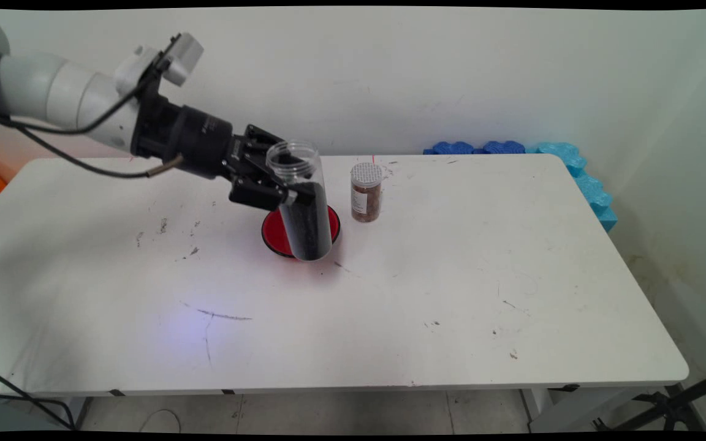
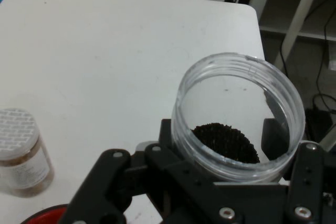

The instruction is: Pour the black seasoning powder in the red bowl

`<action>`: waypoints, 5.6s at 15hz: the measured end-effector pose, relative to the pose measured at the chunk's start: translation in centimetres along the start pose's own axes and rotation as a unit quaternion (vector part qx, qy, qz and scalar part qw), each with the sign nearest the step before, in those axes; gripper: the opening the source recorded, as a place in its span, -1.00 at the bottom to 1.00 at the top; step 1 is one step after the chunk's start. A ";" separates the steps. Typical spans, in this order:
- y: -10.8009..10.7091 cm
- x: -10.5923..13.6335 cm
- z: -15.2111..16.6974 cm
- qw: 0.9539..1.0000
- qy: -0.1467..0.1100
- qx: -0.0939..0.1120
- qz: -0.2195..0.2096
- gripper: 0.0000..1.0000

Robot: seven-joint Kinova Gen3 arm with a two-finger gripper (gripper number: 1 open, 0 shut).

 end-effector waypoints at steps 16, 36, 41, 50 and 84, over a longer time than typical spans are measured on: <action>-3.9 -0.1 -2.2 0.977 -0.017 0.001 -0.212 -1.00; -5.9 -4.8 -0.1 0.891 -0.043 -0.005 -0.452 -1.00; -6.1 -5.7 0.2 0.863 -0.043 0.003 -0.504 -1.00; -6.0 -6.8 0.9 0.829 -0.054 -0.004 -0.556 -1.00; -7.7 -8.4 5.3 0.602 -0.031 -0.038 -0.797 -1.00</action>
